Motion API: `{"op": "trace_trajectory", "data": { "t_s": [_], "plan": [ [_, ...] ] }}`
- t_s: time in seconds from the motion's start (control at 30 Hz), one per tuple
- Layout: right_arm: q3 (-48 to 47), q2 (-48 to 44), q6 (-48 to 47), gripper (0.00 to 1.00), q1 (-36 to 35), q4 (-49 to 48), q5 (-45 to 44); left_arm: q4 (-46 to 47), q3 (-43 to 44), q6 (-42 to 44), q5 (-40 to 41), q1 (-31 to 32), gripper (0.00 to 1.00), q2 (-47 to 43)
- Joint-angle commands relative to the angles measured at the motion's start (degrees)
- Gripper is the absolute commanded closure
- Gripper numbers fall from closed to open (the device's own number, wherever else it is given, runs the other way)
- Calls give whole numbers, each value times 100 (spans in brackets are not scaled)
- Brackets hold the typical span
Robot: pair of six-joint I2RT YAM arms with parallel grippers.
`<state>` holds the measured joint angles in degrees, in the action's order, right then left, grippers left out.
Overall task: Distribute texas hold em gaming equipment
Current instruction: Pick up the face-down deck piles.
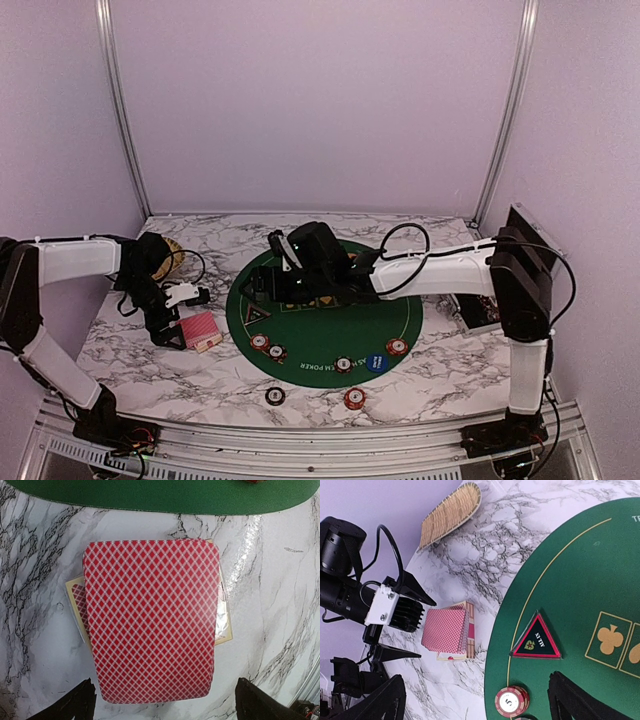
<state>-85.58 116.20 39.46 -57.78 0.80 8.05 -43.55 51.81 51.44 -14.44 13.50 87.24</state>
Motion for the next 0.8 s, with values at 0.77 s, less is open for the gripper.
{"op": "trace_trajectory", "data": {
  "t_s": [0.77],
  "plan": [
    [556, -590, 362, 1, 184, -602, 208, 308, 63, -52, 2, 102, 1, 323]
  ]
}}
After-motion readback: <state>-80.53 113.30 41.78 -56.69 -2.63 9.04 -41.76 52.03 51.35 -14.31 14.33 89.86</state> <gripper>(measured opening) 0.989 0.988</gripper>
